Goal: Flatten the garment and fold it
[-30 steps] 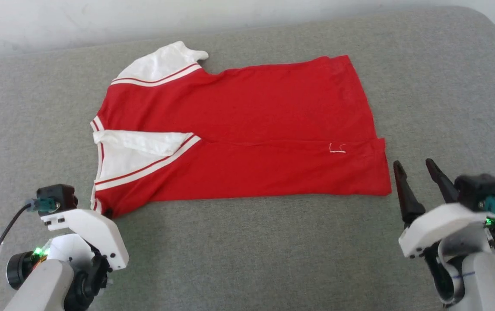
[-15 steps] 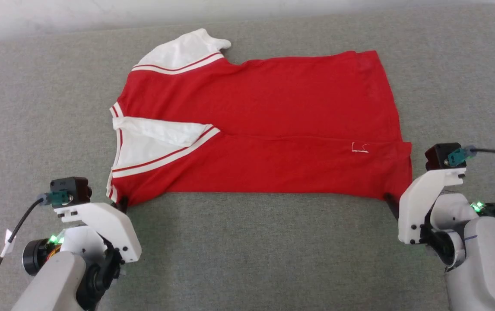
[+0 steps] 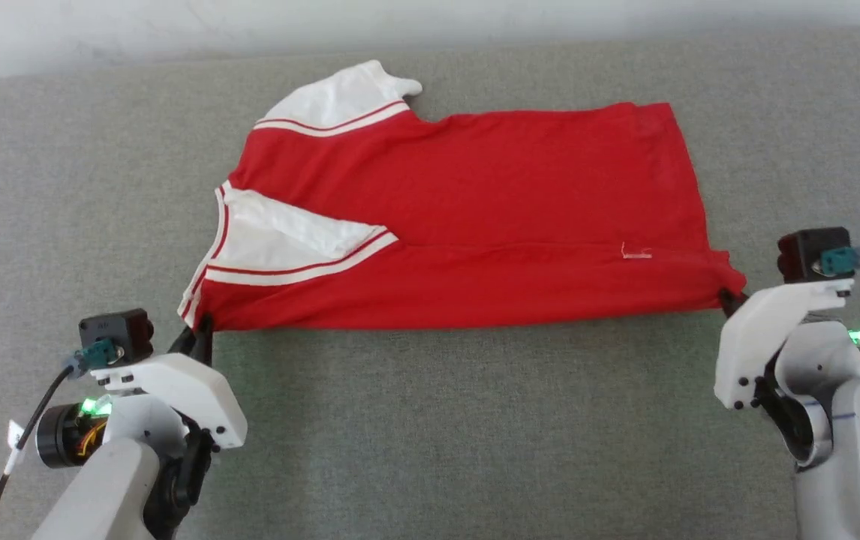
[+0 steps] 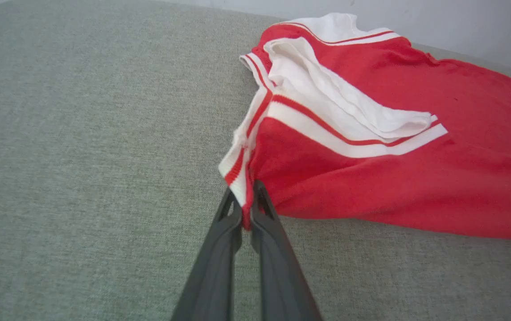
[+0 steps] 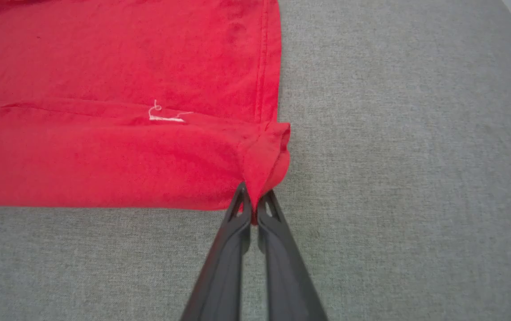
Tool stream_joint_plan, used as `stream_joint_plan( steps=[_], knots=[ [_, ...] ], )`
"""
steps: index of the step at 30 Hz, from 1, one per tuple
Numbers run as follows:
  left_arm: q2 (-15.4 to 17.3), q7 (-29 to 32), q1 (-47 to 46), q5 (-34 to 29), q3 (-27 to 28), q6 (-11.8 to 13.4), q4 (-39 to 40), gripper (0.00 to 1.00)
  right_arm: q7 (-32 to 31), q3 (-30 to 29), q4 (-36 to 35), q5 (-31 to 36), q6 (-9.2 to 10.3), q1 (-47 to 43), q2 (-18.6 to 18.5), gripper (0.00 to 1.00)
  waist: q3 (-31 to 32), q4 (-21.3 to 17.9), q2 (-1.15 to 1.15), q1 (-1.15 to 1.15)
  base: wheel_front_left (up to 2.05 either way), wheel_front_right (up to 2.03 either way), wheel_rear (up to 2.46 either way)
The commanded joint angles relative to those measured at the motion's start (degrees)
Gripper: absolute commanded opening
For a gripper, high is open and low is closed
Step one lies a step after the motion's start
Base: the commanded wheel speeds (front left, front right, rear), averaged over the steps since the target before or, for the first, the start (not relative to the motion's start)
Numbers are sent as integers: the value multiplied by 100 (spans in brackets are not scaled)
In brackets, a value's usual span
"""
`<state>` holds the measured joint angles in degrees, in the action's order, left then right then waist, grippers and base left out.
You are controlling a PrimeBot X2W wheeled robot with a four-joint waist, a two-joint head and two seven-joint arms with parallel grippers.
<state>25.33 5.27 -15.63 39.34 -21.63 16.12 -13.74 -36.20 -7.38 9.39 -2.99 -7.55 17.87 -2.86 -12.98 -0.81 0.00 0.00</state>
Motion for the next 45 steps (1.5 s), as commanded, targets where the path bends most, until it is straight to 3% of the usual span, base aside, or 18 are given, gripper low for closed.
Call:
stream_joint_plan(
  steps=[1,7,12,17,23,30,31,32,33,34,39,45],
  knots=[
    [9,-172,66,-76,57,59,16,0,218,-94,-113,13,6,-191,-2,0,180,39,0,0,0,0,0],
    [148,-226,601,-169,69,347,424,0,308,-247,-669,-2,6,-762,-2,0,372,89,0,0,0,0,0],
    [243,84,1183,-202,-46,685,973,0,-165,-416,-1146,34,6,-1355,-2,0,420,154,0,0,0,0,0],
    [267,476,1636,-93,-202,847,1342,0,-532,-566,-1283,-69,6,-1804,-2,0,416,186,0,0,0,0,0],
    [289,653,1746,-54,-320,836,1380,0,-600,-661,-894,-107,6,-2002,-2,0,403,221,0,0,0,0,0],
    [172,584,1653,10,-419,651,1066,0,-294,-651,-291,-341,6,-2014,-2,0,394,218,0,0,0,0,0],
    [150,557,1655,30,-408,643,1017,0,-195,-641,-246,-380,6,-2003,-2,5,405,207,0,0,0,0,0],
    [129,529,1663,53,-391,642,972,39,-107,-612,-210,-416,6,-2004,-2,33,425,197,0,0,0,0,0],
    [115,505,1679,70,-384,636,936,82,-11,-588,-189,-461,6,-2015,-2,79,450,187,0,0,0,0,0],
    [103,467,1697,84,-372,629,917,100,98,-564,-182,-510,6,-2031,-2,100,475,179,0,0,0,0,0],
    [121,96,1751,20,-266,618,981,100,905,-451,-338,-659,6,-2154,-2,100,592,137,0,0,0,0,0],
    [282,-744,1503,-419,-140,547,1137,100,2381,-217,-729,-572,6,-2178,-2,100,599,56,0,0,0,0,0]
  ],
)
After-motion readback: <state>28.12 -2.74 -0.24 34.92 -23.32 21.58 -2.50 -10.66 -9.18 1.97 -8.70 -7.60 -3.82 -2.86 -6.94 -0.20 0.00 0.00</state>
